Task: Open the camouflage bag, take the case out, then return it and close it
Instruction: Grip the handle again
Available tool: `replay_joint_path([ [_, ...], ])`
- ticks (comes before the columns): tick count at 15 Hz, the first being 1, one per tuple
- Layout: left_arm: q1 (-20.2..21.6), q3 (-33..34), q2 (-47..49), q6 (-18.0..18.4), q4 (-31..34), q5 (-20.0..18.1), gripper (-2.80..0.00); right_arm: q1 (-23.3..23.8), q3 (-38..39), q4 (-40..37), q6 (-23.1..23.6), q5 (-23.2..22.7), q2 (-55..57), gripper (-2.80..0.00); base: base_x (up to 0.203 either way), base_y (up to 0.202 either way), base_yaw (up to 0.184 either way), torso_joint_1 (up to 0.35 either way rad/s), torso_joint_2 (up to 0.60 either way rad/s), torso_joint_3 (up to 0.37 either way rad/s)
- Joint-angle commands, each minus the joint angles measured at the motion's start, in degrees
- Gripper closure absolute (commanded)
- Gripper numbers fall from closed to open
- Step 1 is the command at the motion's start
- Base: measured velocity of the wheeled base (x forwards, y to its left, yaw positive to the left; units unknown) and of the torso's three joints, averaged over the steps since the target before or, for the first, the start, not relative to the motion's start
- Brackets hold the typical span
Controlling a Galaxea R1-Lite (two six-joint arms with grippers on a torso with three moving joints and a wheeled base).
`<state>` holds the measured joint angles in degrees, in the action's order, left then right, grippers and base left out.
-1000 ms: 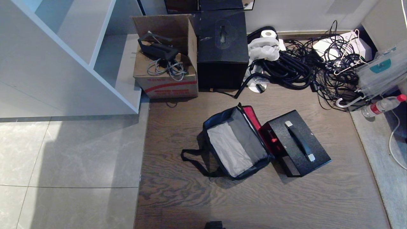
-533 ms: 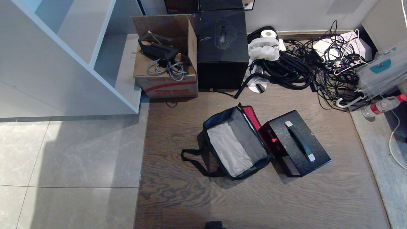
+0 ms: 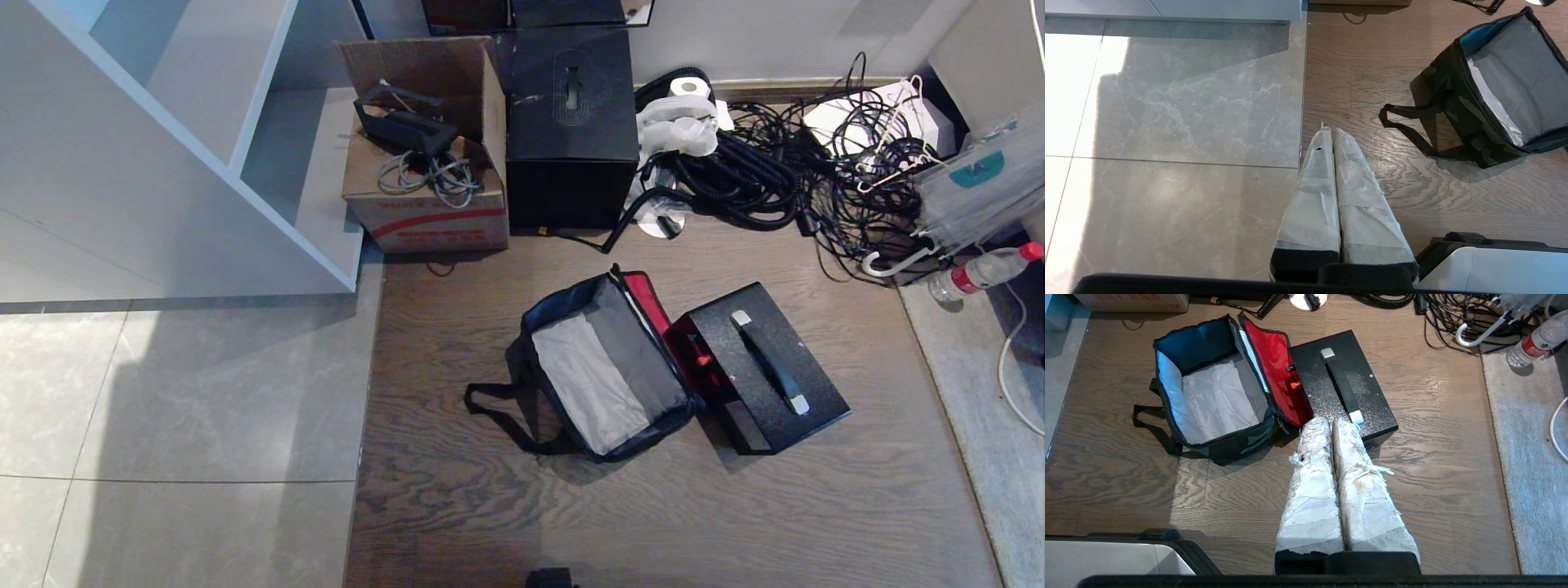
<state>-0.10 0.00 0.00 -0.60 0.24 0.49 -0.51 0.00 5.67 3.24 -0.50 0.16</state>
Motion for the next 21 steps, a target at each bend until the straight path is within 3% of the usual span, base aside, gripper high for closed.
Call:
replay_joint_path([
  [1,0.01,0.00,0.00,-0.02,0.02,0.04,0.00,-0.02,2.29,0.04,0.02,-0.03,0.02,0.00,0.000,0.000,0.000,0.000,0.00,0.000],
  [7,0.01,0.00,0.00,-0.02,0.02,0.04,0.00,-0.02,1.95,-1.11,0.00,-0.13,1.43,0.00,0.000,0.000,0.000,0.000,0.00,0.000],
  [11,0.01,0.00,0.00,-0.02,0.02,0.03,0.00,-0.06,-2.24,-7.80,-4.44,0.45,11.43,0.00,0.000,0.000,0.000,0.000,0.00,0.000],
  [16,0.01,0.00,0.00,-0.02,0.02,0.04,0.00,-3.47,-22.09,-15.36,-10.28,-0.45,31.20,0.00,0.000,0.000,0.000,0.000,0.00,0.000],
  [21,0.01,0.00,0.00,-0.02,0.02,0.04,0.00,-4.37,-32.36,-16.87,-15.90,-0.69,61.15,0.00,0.000,0.000,0.000,0.000,0.00,0.000],
])
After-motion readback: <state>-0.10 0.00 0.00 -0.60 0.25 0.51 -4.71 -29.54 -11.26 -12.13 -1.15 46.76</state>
